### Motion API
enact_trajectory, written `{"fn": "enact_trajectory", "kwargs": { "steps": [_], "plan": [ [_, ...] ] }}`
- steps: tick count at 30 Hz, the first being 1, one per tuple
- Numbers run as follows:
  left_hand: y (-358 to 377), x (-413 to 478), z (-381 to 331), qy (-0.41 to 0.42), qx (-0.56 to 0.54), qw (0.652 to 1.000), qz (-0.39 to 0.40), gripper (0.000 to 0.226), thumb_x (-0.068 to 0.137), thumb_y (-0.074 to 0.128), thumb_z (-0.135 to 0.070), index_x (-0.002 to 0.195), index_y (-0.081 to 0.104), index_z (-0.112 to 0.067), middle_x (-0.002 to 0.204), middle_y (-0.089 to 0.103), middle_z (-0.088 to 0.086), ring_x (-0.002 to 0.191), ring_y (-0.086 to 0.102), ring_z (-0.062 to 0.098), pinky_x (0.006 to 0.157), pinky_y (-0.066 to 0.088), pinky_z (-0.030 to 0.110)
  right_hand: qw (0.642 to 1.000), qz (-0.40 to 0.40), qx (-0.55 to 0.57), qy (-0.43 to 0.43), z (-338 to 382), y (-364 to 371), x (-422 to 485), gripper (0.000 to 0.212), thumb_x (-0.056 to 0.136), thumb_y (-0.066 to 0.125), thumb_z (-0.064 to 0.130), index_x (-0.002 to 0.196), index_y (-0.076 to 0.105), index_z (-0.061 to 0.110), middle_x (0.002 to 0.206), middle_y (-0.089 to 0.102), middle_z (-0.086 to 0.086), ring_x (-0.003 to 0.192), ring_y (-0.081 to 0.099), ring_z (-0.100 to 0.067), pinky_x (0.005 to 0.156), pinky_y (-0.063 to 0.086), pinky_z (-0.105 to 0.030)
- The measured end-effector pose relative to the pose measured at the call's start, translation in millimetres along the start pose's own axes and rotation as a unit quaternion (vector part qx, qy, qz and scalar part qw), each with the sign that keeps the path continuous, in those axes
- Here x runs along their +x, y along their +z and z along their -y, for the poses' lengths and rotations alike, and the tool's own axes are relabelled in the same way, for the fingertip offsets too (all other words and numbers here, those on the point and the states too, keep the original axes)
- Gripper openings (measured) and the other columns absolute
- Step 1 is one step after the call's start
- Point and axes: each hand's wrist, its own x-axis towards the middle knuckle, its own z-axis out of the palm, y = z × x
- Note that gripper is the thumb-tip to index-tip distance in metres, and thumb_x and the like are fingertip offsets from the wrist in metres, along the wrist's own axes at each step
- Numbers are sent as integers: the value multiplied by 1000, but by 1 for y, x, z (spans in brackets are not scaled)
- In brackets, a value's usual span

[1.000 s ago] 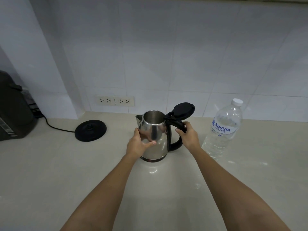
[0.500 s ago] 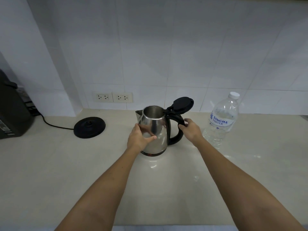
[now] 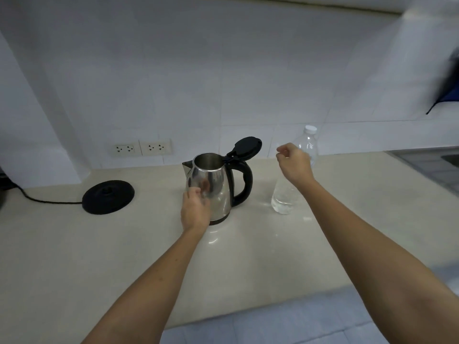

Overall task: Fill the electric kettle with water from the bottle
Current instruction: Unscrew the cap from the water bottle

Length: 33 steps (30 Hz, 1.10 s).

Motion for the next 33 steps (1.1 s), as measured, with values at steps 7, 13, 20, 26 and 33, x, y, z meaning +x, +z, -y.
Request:
{"fn": "enact_trajectory", "kwargs": {
  "steps": [7,13,20,26,33],
  "plan": [
    [24,-23,-30,83,-42,989,113,24,93,55,-8,116,57,-9,110,56,1,98,60,21,85,51,34,995,-87,-31,-28,7,-44,4,30,90,44,13,112,64,16,102,69,-6,96,63,-25,82,52,-35],
    [52,-25,-66,128,-65,973,180,28,91,56,-12,118,58,-16,106,60,-6,100,61,14,91,51,31,981,-132,-115,-80,5,-72,16,31,89,44,12,114,61,16,112,66,-1,104,59,-23,81,49,-36],
    [100,-19,-112,140,-22,965,223,58,90,64,-21,142,40,-13,141,48,2,130,47,19,104,39,30,967,-84,-215,-111,-14,-87,49,39,93,48,17,132,51,15,136,48,-7,127,42,-25,87,44,-40],
    [145,-8,-136,76,11,964,253,101,82,72,-39,155,6,-16,158,22,4,143,30,22,113,32,37,959,-1,-251,-132,-23,-89,79,47,97,46,34,141,41,21,136,45,-9,122,48,-27,89,44,-40],
    [195,-6,-150,38,-58,980,188,104,68,80,-46,149,19,-27,145,42,-5,131,46,20,102,44,44,956,27,-219,-193,-42,-84,111,41,93,52,42,117,59,9,112,57,-11,98,59,-30,81,49,-38]
  ]
}}
